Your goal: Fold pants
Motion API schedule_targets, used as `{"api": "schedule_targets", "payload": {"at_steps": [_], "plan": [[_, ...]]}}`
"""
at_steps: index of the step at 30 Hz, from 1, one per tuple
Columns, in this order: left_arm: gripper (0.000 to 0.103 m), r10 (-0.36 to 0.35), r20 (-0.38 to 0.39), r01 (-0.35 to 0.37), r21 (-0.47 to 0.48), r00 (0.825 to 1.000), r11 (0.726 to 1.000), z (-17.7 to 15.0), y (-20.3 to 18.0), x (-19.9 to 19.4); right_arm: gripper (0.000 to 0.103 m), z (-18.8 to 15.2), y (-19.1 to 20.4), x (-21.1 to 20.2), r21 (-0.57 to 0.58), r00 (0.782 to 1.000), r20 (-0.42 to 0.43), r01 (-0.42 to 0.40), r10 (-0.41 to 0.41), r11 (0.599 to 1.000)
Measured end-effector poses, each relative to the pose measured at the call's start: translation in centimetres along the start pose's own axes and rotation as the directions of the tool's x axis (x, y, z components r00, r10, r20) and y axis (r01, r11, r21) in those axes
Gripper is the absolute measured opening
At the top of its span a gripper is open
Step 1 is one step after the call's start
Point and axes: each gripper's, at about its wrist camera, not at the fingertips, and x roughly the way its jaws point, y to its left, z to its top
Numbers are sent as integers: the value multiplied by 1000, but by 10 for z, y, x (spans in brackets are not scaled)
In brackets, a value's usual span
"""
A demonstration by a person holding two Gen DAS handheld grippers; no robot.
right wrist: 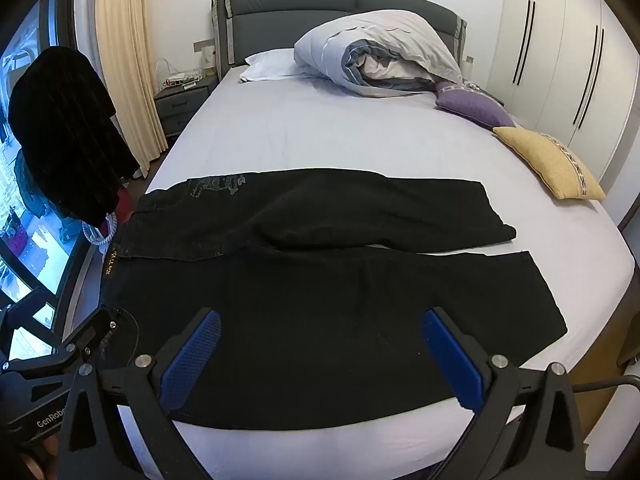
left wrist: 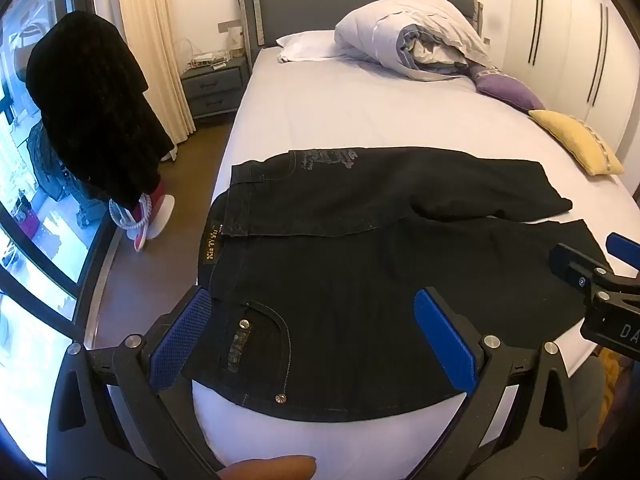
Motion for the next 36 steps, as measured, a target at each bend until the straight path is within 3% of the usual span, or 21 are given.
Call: {"api": "schedule_targets", "payload": {"at_steps": [36], "plan": [[103, 14, -15, -14, -6, 1000, 1000, -4, 0, 5, 103, -11, 5, 10, -7, 1000, -20, 6, -6, 1000]]}}
